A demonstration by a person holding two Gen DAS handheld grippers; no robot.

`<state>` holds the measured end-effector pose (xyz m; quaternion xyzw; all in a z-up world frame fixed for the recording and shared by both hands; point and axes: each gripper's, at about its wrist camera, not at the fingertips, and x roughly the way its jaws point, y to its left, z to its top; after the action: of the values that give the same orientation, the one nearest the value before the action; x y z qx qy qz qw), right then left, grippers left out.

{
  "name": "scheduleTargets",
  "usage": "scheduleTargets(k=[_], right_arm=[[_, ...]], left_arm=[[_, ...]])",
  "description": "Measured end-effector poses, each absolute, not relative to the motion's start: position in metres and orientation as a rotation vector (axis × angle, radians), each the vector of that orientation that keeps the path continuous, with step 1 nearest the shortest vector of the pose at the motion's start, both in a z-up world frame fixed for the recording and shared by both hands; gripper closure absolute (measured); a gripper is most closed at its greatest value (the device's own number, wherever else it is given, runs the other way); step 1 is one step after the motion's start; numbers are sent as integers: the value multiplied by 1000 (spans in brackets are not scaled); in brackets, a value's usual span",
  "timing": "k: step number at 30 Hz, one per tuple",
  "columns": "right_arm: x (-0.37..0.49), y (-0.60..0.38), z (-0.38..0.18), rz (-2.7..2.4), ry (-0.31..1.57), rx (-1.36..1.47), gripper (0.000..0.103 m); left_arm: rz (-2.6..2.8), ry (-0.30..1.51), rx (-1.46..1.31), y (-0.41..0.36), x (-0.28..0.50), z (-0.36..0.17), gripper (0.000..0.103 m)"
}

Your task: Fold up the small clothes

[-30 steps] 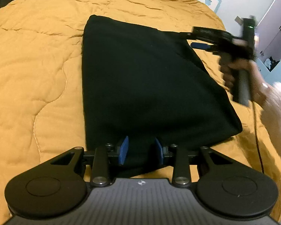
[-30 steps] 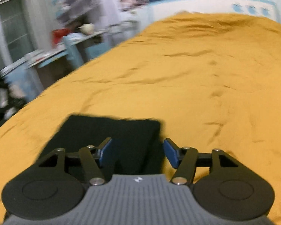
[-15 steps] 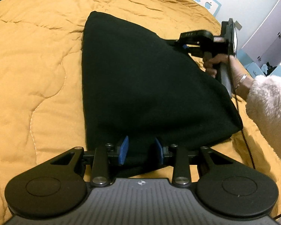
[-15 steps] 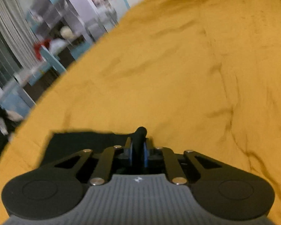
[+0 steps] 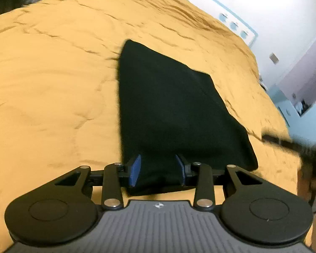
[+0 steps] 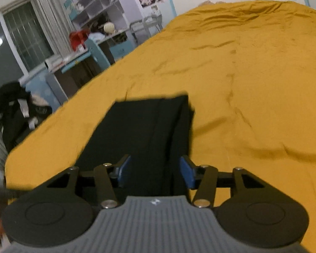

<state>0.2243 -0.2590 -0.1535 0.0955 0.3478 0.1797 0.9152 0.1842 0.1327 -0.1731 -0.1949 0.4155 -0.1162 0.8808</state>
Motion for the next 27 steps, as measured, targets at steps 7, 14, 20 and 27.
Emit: scheduleTargets(k=[7, 14, 20, 27], right_arm=[[193, -253, -191, 324, 752, 231, 54], [203, -250, -188, 281, 736, 273, 97], [218, -253, -223, 254, 845, 267, 97], [213, -259, -192, 219, 748, 280, 72]], left_arm=[[-192, 938, -350, 128, 173, -182, 61], [-161, 917, -492, 139, 170, -185, 61], [-138, 947, -596, 146, 188, -202, 57], [-208, 977, -465, 131, 189, -213, 75]])
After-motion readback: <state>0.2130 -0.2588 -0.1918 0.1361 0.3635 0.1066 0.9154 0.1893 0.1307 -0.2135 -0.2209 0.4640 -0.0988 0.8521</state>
